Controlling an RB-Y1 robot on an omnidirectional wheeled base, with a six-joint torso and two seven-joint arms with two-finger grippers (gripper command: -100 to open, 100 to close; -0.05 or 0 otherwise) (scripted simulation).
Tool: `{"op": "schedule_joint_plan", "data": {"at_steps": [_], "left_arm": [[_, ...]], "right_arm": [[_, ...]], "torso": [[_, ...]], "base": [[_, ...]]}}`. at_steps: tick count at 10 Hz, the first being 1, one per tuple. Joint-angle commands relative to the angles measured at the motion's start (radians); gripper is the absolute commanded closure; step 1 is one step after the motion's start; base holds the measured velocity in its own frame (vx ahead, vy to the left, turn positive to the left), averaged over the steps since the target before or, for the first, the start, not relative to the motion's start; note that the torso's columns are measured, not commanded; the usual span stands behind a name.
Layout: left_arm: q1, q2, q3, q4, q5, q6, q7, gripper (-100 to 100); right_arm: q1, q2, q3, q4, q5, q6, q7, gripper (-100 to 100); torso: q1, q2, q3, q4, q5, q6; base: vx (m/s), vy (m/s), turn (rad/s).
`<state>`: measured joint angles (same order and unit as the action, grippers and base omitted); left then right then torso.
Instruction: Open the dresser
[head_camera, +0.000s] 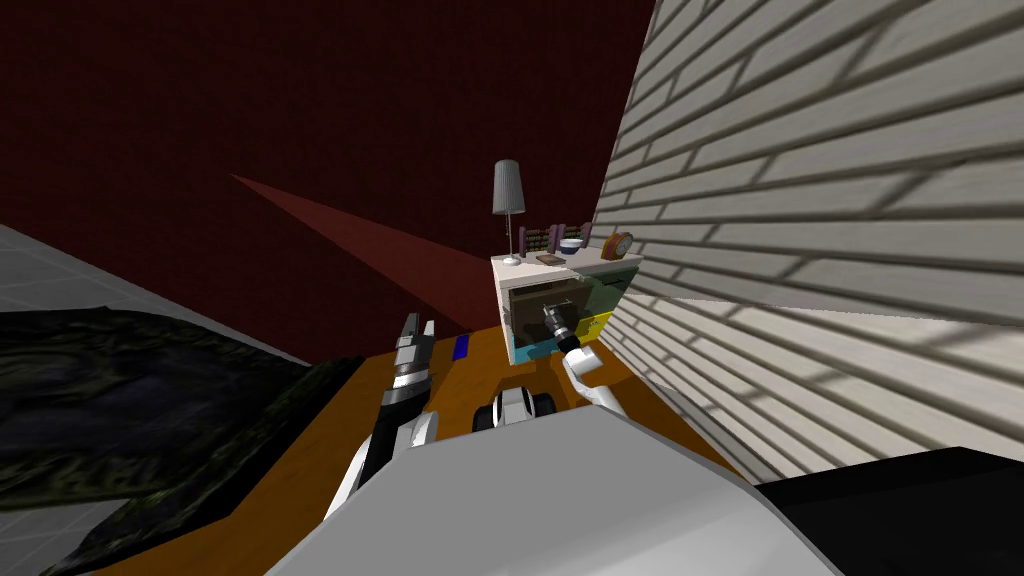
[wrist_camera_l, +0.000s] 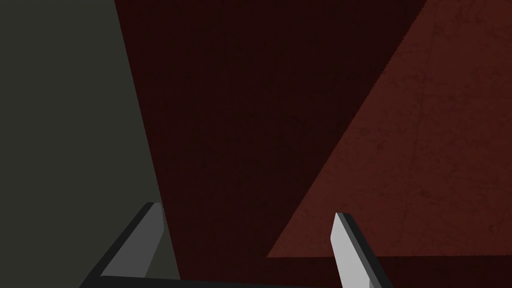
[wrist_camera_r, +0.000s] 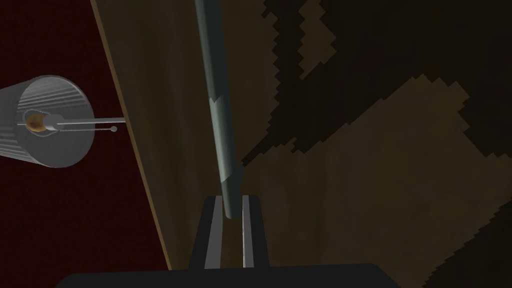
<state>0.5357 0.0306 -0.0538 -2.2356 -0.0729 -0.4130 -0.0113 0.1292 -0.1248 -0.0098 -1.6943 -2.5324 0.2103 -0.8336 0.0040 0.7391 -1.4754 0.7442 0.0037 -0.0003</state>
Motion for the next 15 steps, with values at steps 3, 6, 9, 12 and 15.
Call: {"op": "schedule_joint_plan", "data": {"at_steps": [3,6,9,12,15], "left_arm": [[0.000,0.000,0.000,0.000,0.000,0.000,0.000,0],[0.000,0.000,0.000,0.000,0.000,0.000,0.000,0],[0.000,0.000,0.000,0.000,0.000,0.000,0.000,0],[0.000,0.000,0.000,0.000,0.000,0.000,0.000,0],[0.000,0.000,0.000,0.000,0.000,0.000,0.000,0]], "right_arm": [[0.006,-0.018,0.012,-0.034,-0.016,-0.002,-0.001,100],[-0.002,-0.042,0.025,-0.046,-0.023,-0.061,-0.015,-100],[-0.019,-0.065,0.033,-0.070,-0.029,-0.111,-0.029,-100],[-0.043,-0.099,0.045,-0.107,-0.040,-0.185,-0.050,-100],[-0.068,-0.133,0.057,-0.144,-0.050,-0.260,-0.071,-100]], "torso": [[-0.001,0.006,0.003,-0.001,-0.002,-0.001],[-0.001,0.002,0.001,0.001,0.000,0.001],[-0.004,-0.004,-0.002,-0.007,-0.004,0.000],[-0.004,-0.001,0.000,-0.006,-0.004,0.000],[-0.004,0.000,0.000,-0.005,-0.003,0.001]], "base": [[-0.181,-0.016,-0.017],[-0.108,-0.024,0.026],[-0.032,-0.010,0.045],[-0.034,-0.015,0.055],[-0.040,-0.012,0.061]]}}
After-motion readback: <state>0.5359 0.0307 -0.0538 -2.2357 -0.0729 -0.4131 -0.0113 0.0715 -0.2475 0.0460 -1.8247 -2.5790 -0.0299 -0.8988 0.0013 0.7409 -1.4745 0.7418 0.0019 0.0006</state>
